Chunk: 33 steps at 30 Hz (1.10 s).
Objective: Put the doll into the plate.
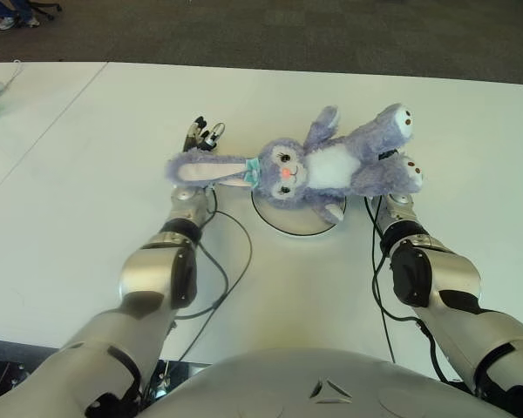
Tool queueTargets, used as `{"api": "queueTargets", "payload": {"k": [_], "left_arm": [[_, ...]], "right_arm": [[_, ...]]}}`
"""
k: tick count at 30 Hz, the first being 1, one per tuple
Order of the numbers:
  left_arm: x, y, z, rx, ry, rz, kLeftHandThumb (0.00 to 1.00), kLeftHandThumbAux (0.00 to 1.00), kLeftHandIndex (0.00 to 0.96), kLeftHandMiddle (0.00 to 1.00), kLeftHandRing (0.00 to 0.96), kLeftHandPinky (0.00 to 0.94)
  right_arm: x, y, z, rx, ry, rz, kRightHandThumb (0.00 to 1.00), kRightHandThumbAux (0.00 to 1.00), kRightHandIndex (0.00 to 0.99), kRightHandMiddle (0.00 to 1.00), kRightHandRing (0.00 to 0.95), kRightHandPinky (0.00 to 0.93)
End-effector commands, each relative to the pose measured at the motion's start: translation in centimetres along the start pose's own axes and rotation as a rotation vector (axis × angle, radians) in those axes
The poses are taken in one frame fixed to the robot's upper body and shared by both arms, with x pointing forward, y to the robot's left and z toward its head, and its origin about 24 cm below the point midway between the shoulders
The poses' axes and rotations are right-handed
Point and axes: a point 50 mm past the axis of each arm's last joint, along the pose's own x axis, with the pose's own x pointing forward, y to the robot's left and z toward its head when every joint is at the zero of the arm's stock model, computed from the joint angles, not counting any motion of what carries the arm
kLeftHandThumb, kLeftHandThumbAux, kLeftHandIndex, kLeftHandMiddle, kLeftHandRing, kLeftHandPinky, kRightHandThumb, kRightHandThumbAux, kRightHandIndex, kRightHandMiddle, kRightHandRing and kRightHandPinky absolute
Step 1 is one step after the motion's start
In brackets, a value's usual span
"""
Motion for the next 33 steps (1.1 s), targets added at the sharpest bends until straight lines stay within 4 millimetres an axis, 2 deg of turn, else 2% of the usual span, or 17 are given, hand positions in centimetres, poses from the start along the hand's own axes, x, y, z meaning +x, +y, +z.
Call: {"api": "queueTargets", "payload": {"k": [1,5,9,12,15,19,23,28,31,33], "left_arm": [[-2.4,-0.3,-3.8,-0.024,0.097,0.010,0.000,0.552,0.000,0.044,0.022,0.020],[-2.9,0.0,-4.2,-0.016,0.085,0.014,0.000,0.531,0.000,0.047,0.028,0.027],[-4.1,0.7,-5.6,0.003,0.121,0.016,0.000,0.517,0.007,0.057,0.043,0.047],[-5.8,0.9,-7.3,0.055,0.152,0.017,0.000,0.486,0.014,0.069,0.053,0.043],[-6.4,1.0,-7.7,0.082,0.151,0.014,0.000,0.473,0.018,0.074,0.057,0.044],[-8.6,1.5,-9.4,0.096,0.168,-0.018,0.000,0.429,0.031,0.098,0.086,0.073],[-9.8,2.5,-10.7,0.126,0.254,-0.036,0.000,0.454,0.035,0.115,0.100,0.079],[-9.7,2.7,-11.2,0.087,0.326,-0.056,0.000,0.511,0.037,0.127,0.113,0.099],[-8.5,1.7,-10.0,0.042,0.256,-0.076,0.000,0.537,0.037,0.122,0.112,0.102],[-8.3,1.6,-9.9,0.026,0.257,-0.071,0.000,0.545,0.040,0.121,0.113,0.103]], "right_arm": [[-3.1,-0.8,-5.8,0.024,0.191,-0.079,0.000,0.692,0.077,0.064,0.031,0.030],[-4.4,-1.0,-7.4,0.033,0.209,-0.106,0.000,0.691,0.106,0.091,0.056,0.061],[-6.0,-1.3,-9.1,0.058,0.232,-0.153,0.000,0.703,0.133,0.119,0.087,0.097],[-7.4,-1.9,-10.3,0.050,0.242,-0.187,0.000,0.711,0.141,0.134,0.107,0.108],[-7.9,-2.0,-10.7,0.033,0.240,-0.197,0.000,0.706,0.141,0.137,0.111,0.112],[-9.1,-1.8,-11.4,-0.061,0.226,-0.214,0.000,0.739,0.144,0.155,0.130,0.144],[-9.9,-1.6,-12.1,-0.115,0.239,-0.216,0.000,0.772,0.146,0.162,0.143,0.159],[-10.1,-1.8,-12.4,-0.131,0.264,-0.213,0.000,0.777,0.145,0.168,0.151,0.158],[-9.7,-2.2,-12.2,-0.092,0.281,-0.218,0.000,0.769,0.132,0.167,0.151,0.149],[-9.6,-2.3,-12.3,-0.062,0.294,-0.222,0.000,0.768,0.128,0.166,0.148,0.147]]}}
